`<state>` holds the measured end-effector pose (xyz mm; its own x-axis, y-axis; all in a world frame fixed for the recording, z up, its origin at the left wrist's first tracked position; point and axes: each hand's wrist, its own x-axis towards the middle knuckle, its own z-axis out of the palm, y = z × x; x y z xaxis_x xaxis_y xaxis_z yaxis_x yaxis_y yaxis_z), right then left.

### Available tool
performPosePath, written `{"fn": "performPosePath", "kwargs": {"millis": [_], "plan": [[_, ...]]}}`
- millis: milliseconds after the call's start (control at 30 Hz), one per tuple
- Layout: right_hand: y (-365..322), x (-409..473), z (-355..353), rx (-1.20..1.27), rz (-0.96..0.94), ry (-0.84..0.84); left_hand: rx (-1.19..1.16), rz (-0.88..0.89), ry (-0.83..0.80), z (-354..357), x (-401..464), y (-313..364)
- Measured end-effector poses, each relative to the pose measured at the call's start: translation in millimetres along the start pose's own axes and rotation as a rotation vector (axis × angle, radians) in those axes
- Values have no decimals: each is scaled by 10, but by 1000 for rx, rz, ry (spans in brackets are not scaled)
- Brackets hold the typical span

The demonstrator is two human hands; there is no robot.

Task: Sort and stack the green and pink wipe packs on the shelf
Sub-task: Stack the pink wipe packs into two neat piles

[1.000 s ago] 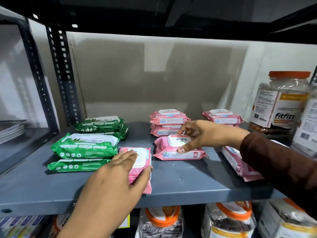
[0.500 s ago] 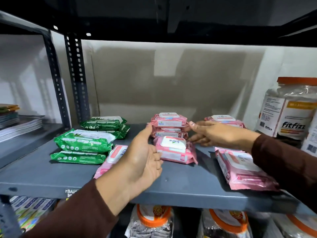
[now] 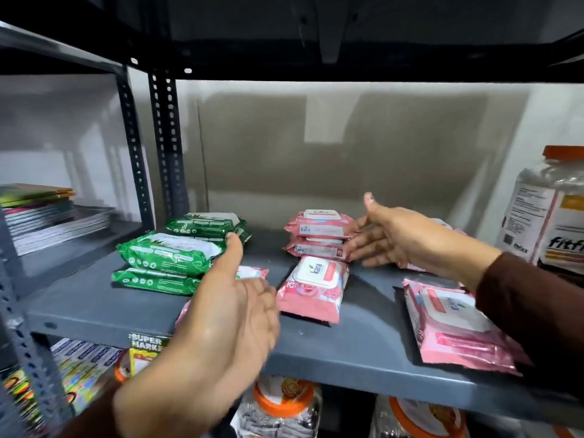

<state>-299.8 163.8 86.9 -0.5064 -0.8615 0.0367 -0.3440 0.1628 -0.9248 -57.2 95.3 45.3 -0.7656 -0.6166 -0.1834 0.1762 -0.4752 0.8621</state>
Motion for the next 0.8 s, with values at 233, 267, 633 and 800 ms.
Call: {"fn": "performPosePath", "kwargs": {"millis": [233,267,633,800], "plan": [[171,179,160,-69,128,-114,-104,-150,-165,106,-48,-58],[169,141,157,-101,128,-103,-60,-129,-170,132,-8,-40],[214,-372,245,-80,142,3,113,-83,-231,236,343,336],[177,-506,312,16,152,12,233,-106,-232,106,455,325]]}}
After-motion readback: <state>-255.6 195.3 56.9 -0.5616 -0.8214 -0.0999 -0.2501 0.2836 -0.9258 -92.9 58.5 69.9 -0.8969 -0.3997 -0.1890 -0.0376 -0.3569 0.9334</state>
